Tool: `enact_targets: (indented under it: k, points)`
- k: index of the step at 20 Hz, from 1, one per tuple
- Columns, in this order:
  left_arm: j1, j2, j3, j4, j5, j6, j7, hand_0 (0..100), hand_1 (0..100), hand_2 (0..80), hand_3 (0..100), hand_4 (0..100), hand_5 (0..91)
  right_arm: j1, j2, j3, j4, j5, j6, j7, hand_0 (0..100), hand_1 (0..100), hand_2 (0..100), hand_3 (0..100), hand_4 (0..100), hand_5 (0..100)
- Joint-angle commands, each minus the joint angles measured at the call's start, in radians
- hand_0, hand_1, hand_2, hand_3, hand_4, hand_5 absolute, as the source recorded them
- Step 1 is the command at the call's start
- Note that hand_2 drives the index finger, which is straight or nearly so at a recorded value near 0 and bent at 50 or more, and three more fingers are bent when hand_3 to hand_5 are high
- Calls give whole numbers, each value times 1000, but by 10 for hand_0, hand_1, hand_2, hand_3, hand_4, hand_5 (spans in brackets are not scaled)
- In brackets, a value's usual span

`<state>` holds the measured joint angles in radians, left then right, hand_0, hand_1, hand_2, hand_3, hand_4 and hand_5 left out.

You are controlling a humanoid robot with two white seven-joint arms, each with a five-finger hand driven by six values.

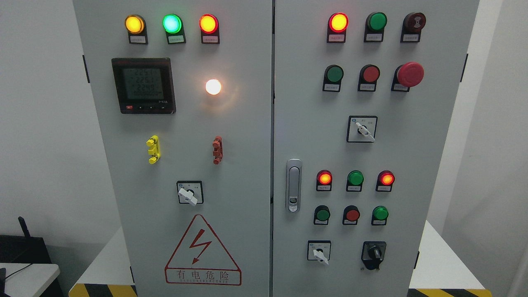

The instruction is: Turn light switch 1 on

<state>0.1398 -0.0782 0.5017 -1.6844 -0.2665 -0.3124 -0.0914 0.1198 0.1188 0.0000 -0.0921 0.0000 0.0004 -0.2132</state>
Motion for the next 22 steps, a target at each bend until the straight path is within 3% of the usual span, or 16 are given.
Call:
enact_targets:
  k: [1,11,15,19,22]
  points:
    - [73,12,293,458,15,-37,-21,0,35,47,223,288,188,0,-1,23,0,5,0,0,120,389,0,0,0,0]
    - [115,38,239,1162,4,-39,-22,0,106,0,72,144,61,0,-1,23,0,5,0,0,120,389,0,0,0,0]
    - [119,55,154,1391,4,-37,-22,57,115,0,10,96,0,0,-1,23,0,5,0,0,120,389,0,0,0,0]
    - [109,57,-39,1514,7,-19,-19,50,98,0,0,31,0,1,-1,23,0,5,0,0,120,389,0,0,0,0]
    - [81,48,-147,1533,9,73,-19,38,88,0,0,0,0,0,-1,23,0,5,0,0,120,389,0,0,0,0]
